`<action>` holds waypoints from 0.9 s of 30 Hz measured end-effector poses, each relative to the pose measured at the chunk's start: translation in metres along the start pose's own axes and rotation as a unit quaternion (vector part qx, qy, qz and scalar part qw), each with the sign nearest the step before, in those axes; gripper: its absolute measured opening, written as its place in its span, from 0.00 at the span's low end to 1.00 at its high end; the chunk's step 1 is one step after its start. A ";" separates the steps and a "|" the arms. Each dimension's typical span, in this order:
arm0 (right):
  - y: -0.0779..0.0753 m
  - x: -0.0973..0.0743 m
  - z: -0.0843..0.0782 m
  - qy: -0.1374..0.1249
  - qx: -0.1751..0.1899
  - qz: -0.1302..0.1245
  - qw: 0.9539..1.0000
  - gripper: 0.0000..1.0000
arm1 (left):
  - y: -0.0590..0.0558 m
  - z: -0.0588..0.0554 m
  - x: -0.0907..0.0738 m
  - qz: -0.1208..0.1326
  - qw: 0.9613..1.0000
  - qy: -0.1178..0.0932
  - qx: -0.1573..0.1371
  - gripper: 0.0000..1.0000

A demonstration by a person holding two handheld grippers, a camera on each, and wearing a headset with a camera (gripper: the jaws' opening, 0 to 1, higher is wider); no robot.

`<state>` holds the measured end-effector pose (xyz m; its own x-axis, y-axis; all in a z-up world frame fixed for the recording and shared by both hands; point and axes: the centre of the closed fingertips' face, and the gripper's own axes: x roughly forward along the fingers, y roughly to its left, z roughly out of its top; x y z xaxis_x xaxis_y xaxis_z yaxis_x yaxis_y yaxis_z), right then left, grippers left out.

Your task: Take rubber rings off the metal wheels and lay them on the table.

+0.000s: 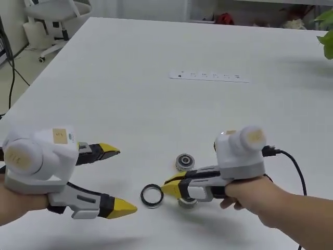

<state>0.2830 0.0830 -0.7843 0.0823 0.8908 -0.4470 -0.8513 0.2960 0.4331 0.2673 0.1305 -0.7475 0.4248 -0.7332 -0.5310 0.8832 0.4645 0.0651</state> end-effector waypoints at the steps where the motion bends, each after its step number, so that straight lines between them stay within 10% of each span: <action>1: 0.000 -0.001 0.001 -0.002 -0.001 -0.001 1.000 0.11 | 0.000 0.000 0.000 0.000 1.000 0.000 0.000 0.76; 27: -0.002 -0.059 0.056 -0.077 -0.071 -0.041 0.994 0.27 | 0.006 0.028 -0.006 0.000 1.000 -0.025 0.002 0.78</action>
<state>0.3095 0.0490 -0.7148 0.2240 0.9105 -0.3474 -0.9016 0.3290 0.2808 0.2760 0.1237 -0.7204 0.4350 -0.7572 -0.4873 0.8835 0.4634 0.0686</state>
